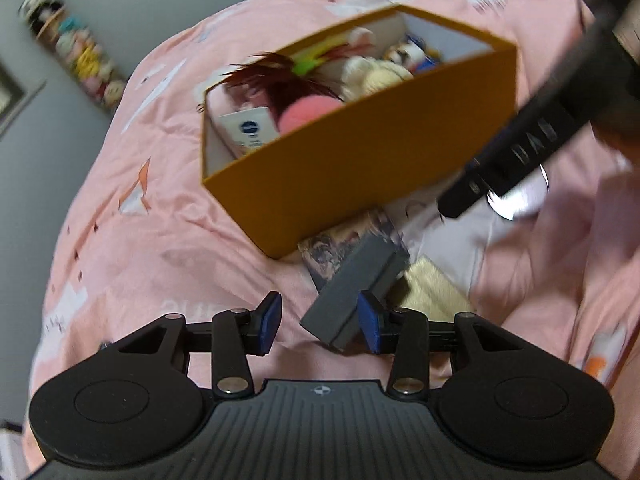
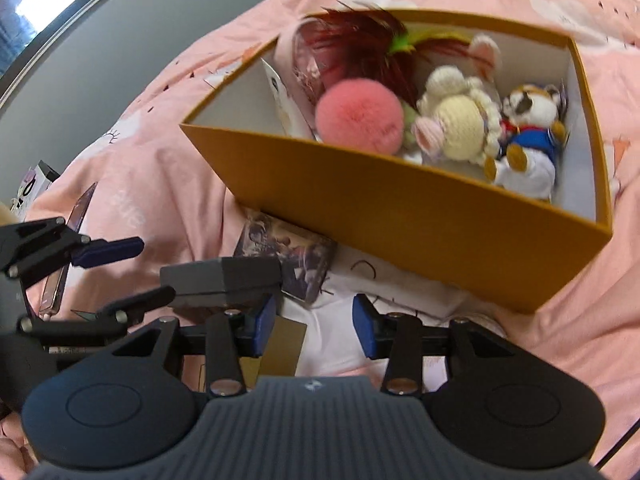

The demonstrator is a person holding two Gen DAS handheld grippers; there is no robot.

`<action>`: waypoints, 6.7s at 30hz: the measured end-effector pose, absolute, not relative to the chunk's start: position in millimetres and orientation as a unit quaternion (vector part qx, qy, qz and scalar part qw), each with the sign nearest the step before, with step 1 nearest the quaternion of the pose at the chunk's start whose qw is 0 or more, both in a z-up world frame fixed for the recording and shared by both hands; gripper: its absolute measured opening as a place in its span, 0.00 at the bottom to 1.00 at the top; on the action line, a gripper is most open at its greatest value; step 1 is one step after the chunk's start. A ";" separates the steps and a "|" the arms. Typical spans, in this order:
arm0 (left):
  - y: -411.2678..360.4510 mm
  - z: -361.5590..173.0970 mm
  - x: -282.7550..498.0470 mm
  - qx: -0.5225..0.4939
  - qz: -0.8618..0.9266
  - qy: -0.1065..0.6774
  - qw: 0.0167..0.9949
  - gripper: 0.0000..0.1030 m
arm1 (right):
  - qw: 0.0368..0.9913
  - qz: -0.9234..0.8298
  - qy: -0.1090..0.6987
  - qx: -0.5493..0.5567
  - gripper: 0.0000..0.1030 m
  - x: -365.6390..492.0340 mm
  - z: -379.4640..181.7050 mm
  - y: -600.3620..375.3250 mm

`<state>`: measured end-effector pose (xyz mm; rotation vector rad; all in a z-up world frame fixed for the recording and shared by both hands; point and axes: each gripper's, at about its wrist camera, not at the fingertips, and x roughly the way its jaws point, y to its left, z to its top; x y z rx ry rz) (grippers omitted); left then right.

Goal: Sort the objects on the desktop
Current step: 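Move both grippers beside the box toward the dark grey glasses case, then grasp the grey glasses case with the left gripper while the right grasps the purple box, then lift both held boxes and carry them over the orange box, then lower the grey case and purple box into the box and open both grippers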

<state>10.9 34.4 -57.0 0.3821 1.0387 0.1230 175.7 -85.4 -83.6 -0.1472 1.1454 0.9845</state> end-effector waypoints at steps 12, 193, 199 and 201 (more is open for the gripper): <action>23.5 -80.9 22.4 0.236 0.011 0.509 0.828 0.53 | 0.707 0.448 0.547 0.000 0.48 191.1 -101.2 -80.1; 29.8 -93.6 229.8 -0.207 -0.110 0.604 0.762 0.44 | 0.864 0.229 0.447 0.051 0.41 270.5 -36.3 -186.7; 32.2 -89.3 227.8 -0.219 -0.128 0.596 0.762 0.41 | 0.864 0.229 0.445 0.051 0.41 270.4 -37.3 -187.0; 32.7 -90.0 227.4 -0.223 -0.131 0.593 0.762 0.41 | 0.864 0.229 0.445 0.051 0.41 270.5 -37.3 -187.0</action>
